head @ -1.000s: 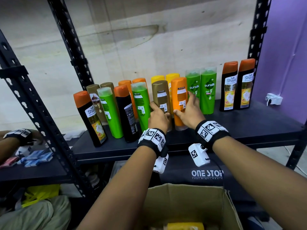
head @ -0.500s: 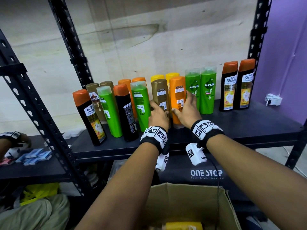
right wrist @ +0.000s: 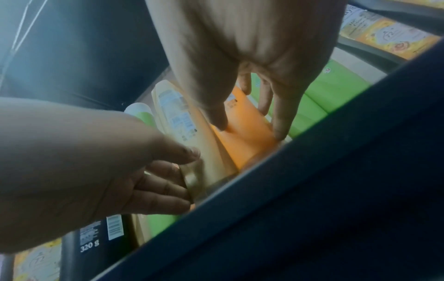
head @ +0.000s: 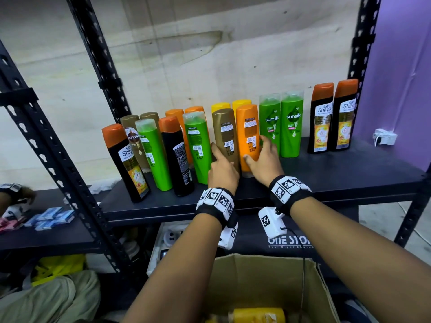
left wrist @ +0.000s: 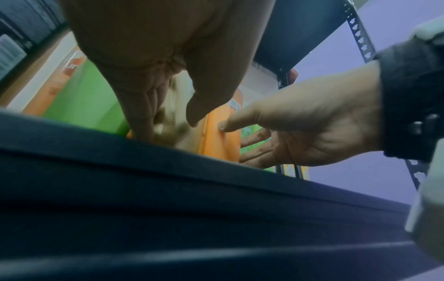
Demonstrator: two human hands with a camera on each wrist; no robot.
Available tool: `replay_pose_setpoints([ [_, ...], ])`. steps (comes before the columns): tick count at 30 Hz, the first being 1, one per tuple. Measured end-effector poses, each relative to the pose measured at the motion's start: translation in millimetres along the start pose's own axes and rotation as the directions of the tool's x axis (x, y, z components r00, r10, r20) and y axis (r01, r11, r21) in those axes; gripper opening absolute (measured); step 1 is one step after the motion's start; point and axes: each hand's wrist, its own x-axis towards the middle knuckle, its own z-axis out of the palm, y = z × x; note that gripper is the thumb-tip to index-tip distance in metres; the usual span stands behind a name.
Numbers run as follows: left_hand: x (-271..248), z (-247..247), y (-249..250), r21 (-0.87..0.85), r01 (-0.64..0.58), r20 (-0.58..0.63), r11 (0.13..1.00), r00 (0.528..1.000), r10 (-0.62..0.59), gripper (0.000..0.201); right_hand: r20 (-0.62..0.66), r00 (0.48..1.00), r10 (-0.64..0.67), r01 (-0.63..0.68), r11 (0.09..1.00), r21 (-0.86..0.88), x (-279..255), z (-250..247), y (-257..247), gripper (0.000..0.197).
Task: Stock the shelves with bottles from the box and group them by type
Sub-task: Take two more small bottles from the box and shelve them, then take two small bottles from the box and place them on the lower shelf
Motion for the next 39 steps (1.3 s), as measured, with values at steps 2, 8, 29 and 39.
replay_pose_setpoints([
  [2, -7.6, -0.6, -6.4, -0.012, -0.009, 0.018, 1.000, 1.000, 0.009, 0.080, 0.007, 1.000, 0.005, -0.005, 1.000, 0.016, -5.2, -1.2, 2.8, 0.072],
  [8, -32.9, -7.8, -29.0, -0.119, -0.147, -0.035, 0.982, 0.989, 0.144, 0.053, -0.009, 0.992, -0.127, 0.127, 0.992, 0.015, -38.8, -12.0, 15.0, 0.046],
  [29, -162.0, 43.4, -153.2, 0.277, -0.003, 0.369, 0.961, 0.924, -0.104, 0.027, 0.473, 0.881, -0.030, 0.174, 0.949, -0.263, -178.6, 20.8, 118.1, 0.016],
  [39, -220.6, 90.0, -237.0, 0.496, 0.045, 0.617, 0.867, 0.685, -0.388, 0.038, 0.623, 0.714, 0.318, -0.027, 0.902, -0.430, -236.8, 64.1, 185.0, 0.021],
])
